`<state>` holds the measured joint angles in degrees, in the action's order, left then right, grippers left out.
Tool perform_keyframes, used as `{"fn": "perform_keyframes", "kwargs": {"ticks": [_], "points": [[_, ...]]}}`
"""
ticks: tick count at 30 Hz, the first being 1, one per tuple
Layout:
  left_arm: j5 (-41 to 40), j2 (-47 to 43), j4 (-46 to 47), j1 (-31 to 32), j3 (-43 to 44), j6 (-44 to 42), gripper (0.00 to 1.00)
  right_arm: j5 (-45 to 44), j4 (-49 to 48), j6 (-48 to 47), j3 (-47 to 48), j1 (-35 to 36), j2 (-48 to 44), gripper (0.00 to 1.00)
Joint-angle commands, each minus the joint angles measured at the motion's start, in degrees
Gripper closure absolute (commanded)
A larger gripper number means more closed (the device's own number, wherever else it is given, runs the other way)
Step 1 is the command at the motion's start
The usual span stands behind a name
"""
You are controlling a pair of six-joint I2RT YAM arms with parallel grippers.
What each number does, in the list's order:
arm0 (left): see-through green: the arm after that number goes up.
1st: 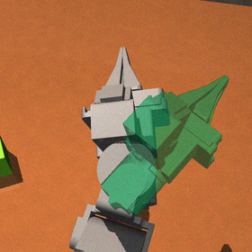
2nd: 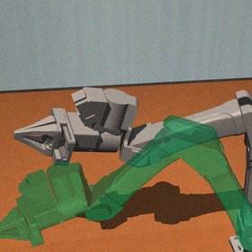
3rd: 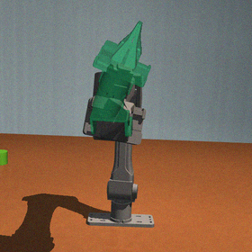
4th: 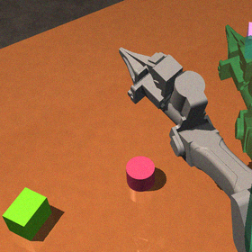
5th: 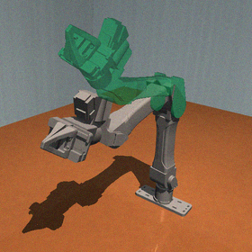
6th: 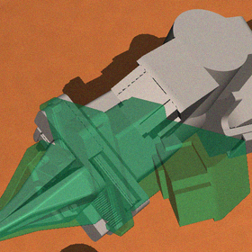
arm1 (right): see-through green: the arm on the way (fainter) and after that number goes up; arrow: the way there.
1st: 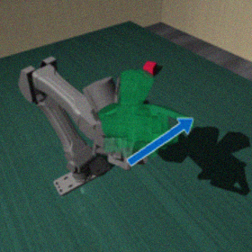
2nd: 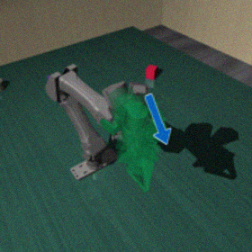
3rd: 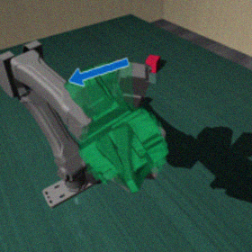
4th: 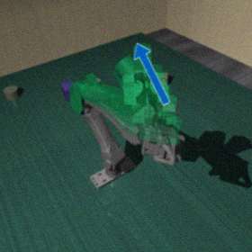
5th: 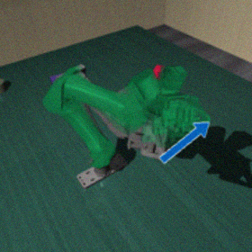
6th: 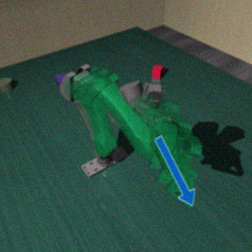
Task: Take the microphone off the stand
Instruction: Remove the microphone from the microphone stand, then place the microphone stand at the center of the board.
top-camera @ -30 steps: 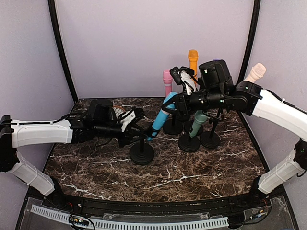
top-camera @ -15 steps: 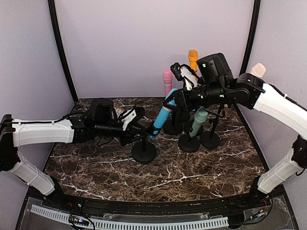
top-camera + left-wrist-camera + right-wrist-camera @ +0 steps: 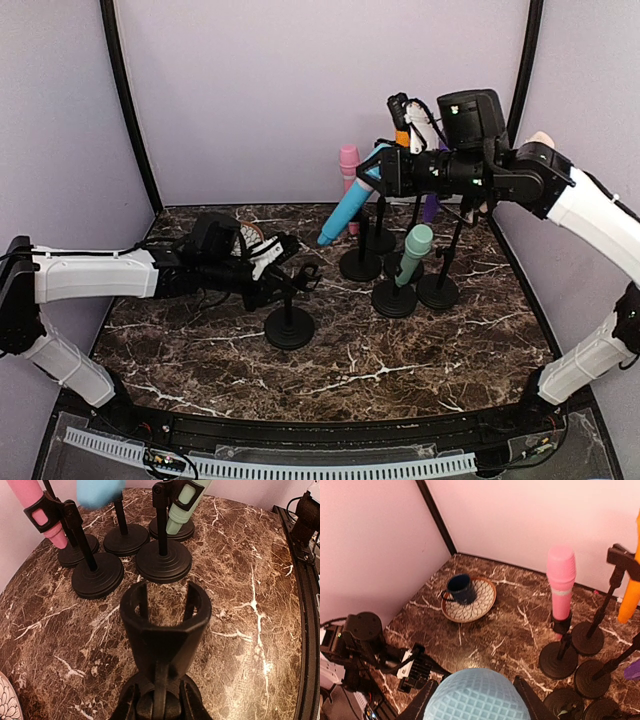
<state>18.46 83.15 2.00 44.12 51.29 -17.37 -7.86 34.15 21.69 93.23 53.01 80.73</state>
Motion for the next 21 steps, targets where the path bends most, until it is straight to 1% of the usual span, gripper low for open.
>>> {"fn": "perform_keyframes", "kwargs": {"ticks": [1,7,11,13,16,18,21], "points": [[-1.12,0.28,-7.22,0.05,-1.11,-0.99,1.00,-0.36,-8.56,-1.67,0.99,-0.72,-3.67,0.58],[-1.38,0.26,-7.41,0.25,-1.03,-1.00,1.00,5.37,-11.05,-3.41,-0.92,-0.68,-4.57,0.58],[-1.58,0.16,-7.02,0.28,-1.08,-0.34,1.00,5.95,-13.44,-3.60,-2.42,-0.72,-6.17,0.58],[-2.56,0.02,-6.57,0.27,-0.84,1.02,1.00,6.11,-14.11,-3.64,-2.90,-0.72,-6.85,0.57],[-6.09,-0.66,-5.71,-0.30,-0.43,3.10,1.00,6.32,-14.54,-3.68,-3.14,-0.72,-7.40,0.57],[-6.53,-1.42,-4.78,-2.12,-0.47,4.75,1.00,6.29,-14.75,-3.75,-3.27,-0.72,-7.66,0.57],[-5.70,-2.48,-3.04,-7.63,-0.52,6.95,1.00,6.66,-15.37,-3.77,-3.53,-0.72,-7.83,0.57]]}}
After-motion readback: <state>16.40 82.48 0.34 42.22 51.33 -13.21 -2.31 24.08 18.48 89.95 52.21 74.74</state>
